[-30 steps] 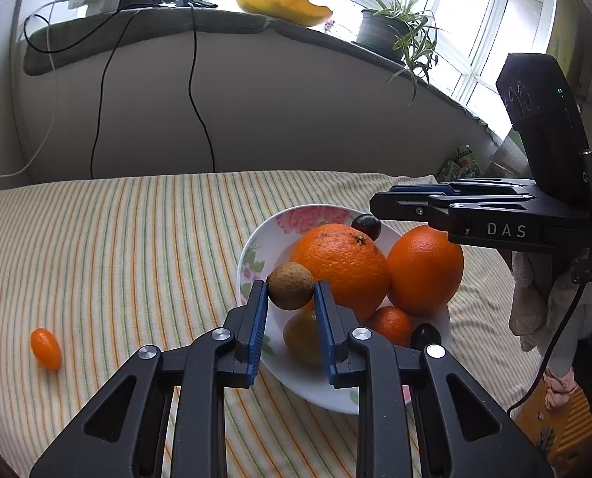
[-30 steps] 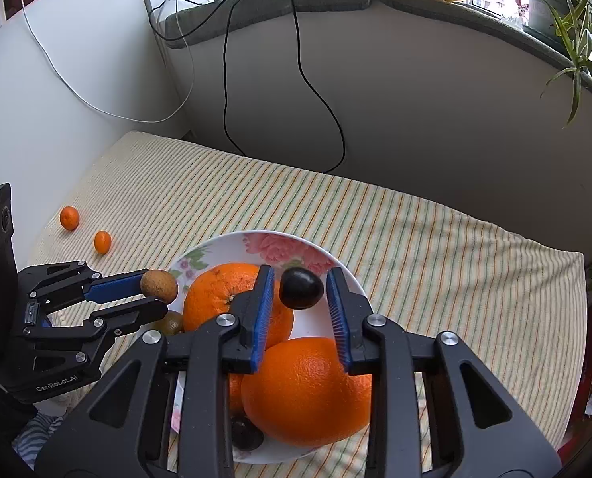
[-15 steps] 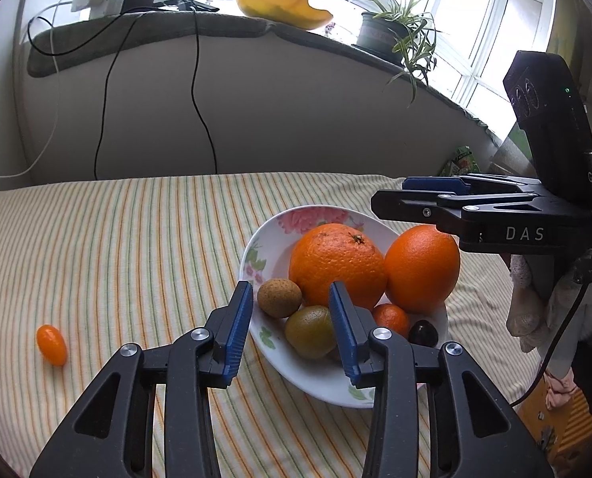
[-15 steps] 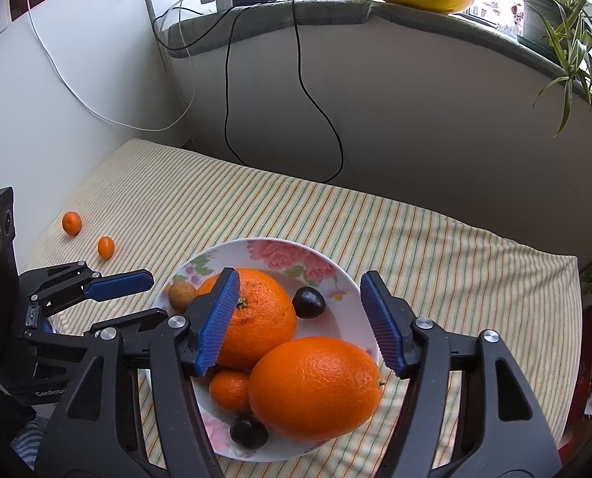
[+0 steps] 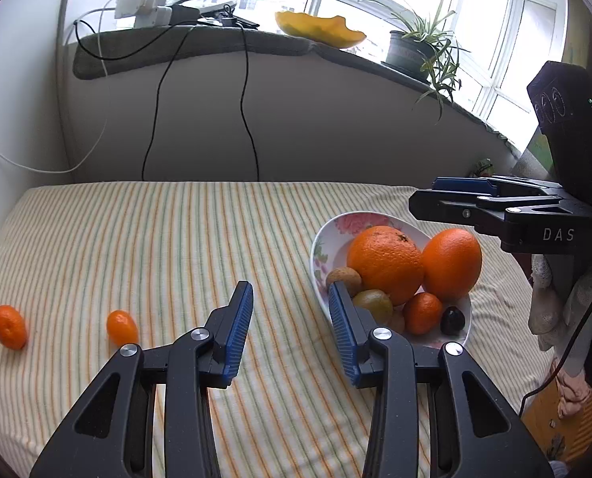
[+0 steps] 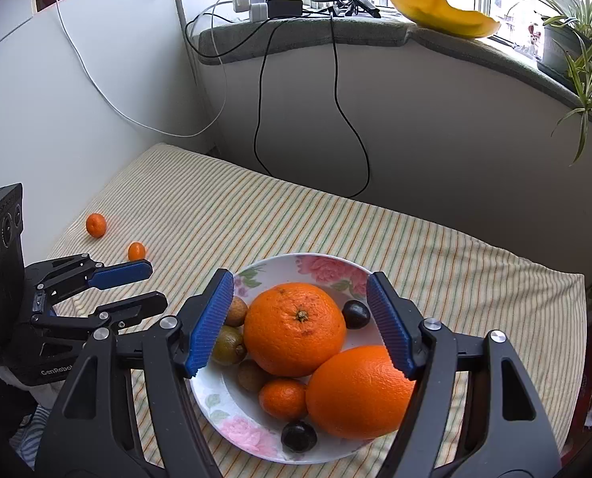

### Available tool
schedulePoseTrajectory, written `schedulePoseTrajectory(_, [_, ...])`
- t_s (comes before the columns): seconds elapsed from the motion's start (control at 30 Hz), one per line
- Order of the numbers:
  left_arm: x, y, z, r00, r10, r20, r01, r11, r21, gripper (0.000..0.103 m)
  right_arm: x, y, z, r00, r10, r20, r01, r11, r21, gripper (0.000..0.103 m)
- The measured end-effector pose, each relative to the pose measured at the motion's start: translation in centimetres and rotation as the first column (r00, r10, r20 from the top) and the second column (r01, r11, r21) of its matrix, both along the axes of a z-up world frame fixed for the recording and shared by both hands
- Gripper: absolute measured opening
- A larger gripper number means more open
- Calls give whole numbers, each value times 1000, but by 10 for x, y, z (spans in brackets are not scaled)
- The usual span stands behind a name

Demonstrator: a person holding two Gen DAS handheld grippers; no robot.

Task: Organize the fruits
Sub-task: 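Grasp the small orange fruit with the right tool while the left tool grasps a tangerine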

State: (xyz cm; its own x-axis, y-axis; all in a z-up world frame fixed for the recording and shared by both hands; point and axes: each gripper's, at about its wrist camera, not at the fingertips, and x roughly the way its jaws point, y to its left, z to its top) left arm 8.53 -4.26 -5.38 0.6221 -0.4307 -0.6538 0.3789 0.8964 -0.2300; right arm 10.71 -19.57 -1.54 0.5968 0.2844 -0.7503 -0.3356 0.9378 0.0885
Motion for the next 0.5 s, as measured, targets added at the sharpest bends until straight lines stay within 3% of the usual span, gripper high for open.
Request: schedulePoseTrajectory(0.5, [-21, 104, -8, 976, 215, 31, -217, 973, 76, 38, -6, 79, 0, 989, 144, 8, -145, 989, 37, 72])
